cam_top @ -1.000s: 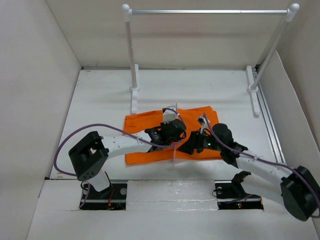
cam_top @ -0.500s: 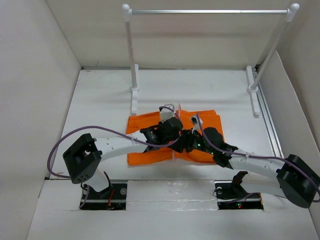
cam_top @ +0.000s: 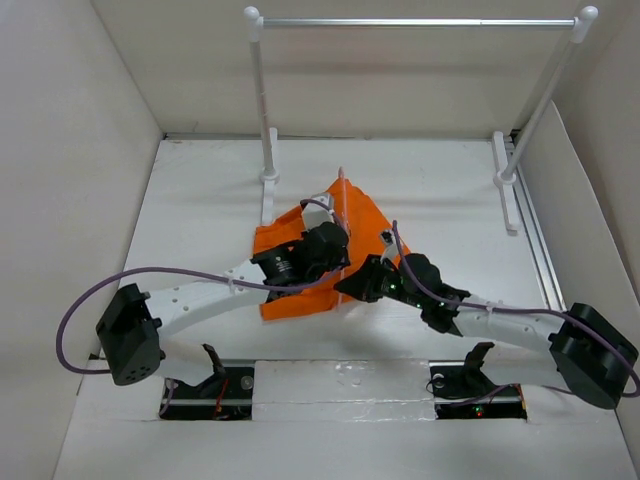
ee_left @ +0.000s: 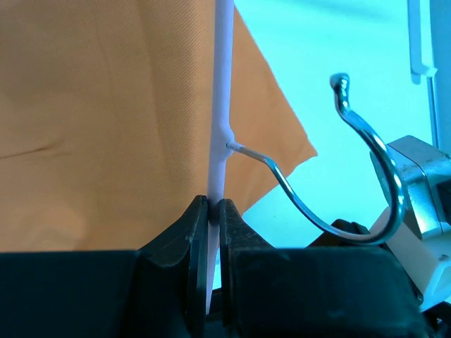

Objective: Place the trousers on the hanger

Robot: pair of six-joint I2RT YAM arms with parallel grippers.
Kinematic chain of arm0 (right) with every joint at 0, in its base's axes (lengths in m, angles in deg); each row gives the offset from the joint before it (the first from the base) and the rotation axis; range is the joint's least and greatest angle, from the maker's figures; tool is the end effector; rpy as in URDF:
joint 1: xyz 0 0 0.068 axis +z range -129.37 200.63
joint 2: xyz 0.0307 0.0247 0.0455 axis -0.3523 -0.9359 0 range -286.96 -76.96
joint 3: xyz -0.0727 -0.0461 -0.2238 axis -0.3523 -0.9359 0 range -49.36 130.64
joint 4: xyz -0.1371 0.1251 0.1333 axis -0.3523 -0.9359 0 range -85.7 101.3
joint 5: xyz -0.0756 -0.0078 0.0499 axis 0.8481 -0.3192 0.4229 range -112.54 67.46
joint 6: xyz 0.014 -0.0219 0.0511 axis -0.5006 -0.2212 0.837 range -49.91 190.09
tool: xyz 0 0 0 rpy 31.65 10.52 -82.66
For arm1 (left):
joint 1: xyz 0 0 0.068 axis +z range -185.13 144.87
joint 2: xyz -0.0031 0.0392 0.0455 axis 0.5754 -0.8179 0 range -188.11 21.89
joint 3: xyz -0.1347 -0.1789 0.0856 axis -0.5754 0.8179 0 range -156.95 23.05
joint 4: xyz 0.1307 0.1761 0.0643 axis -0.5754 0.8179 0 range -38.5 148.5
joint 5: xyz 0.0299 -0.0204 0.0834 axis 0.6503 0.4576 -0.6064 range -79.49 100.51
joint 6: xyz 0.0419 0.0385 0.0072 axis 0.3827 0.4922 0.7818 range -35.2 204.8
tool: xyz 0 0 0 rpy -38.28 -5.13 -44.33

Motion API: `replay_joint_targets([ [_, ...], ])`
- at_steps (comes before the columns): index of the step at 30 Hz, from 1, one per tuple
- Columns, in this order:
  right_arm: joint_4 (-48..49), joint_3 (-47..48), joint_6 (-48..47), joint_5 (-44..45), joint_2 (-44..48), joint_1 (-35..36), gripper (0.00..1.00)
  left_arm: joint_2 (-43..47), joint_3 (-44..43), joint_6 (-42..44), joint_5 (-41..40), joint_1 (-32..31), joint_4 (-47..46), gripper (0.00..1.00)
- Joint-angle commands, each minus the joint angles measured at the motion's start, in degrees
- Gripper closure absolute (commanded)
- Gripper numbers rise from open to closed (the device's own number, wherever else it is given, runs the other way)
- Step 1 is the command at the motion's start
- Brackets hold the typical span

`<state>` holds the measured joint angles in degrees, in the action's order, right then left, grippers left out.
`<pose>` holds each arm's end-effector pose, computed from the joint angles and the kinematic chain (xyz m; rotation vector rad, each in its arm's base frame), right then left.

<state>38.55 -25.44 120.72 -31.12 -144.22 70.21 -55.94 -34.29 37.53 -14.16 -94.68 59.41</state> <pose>0.1473 0.1824 0.1936 -0.0980 2.0765 1.2978 0.1597 -0.2384 0.2681 -0.0470 2.0959 -0.7243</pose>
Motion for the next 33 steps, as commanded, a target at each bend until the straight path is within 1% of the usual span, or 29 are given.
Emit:
replay_joint_targets([
  [1,10.3,5.4,0.6,1.8,2.9,1.1,1.00,4.4,-6.4,-0.7,3.0,-0.1,-3.5,1.00],
  [4,8.3,8.0,0.8,2.4,5.7,1.1,1.00,5.3,-8.7,0.7,1.8,-0.1,-3.0,1.00],
  [5,7.7,8.6,1.0,2.9,7.2,1.1,1.00,5.3,-10.2,2.0,2.4,0.4,-2.8,1.00],
  [9,2.5,12.4,0.6,4.8,10.6,1.1,1.00,4.1,-14.7,2.9,5.4,3.0,0.1,1.00],
  [11,-0.2,15.3,-0.8,5.8,11.9,1.1,1.00,4.3,-15.9,3.2,7.1,3.7,-0.3,0.90],
  [12,-3.7,16.4,-1.0,6.1,13.1,1.1,1.00,4.6,-16.2,3.8,7.8,4.3,-0.6,0.85],
  [13,-5.1,17.3,-1.0,6.6,13.6,1.1,1.00,4.7,-16.8,4.1,9.3,4.3,-0.7,0.74],
  [14,-6.8,18.7,-1.2,7.1,14.4,0.5,1.00,4.8,-18.4,5.0,9.9,4.8,-0.8,0.67],
  [15,-7.0,19.1,-1.2,7.3,14.9,0.5,1.00,4.7,-19.3,5.0,10.2,4.8,-0.9,0.67],
  [16,-6.8,19.2,-1.1,7.3,15.2,0.5,1.00,4.6,-20.5,6.2,10.8,4.8,-0.7,0.61],
  [19,-5.5,19.9,0.1,6.2,15.8,-1.6,1.00,3.0,-26.4,8.8,12.4,4.8,0.3,0.53],
  [20,-5.7,20.4,0.8,5.6,15.8,-2.1,1.00,2.6,-29.5,9.4,12.9,4.8,0.7,0.51],
  [26,-9.5,26.3,1.7,3.6,15.5,-6.7,1.00,1.2,-36.6,13.7,15.8,4.8,0.5,0.41],
  [31,-8.1,29.9,2.5,1.0,14.4,-12.7,1.00,1.9,-39.1,15.8,15.3,4.8,1.3,0.40],
  [33,-5.1,30.3,3.9,-0.8,13.7,-14.6,1.00,2.7,-39.5,16.6,14.4,4.8,1.9,0.41],
])
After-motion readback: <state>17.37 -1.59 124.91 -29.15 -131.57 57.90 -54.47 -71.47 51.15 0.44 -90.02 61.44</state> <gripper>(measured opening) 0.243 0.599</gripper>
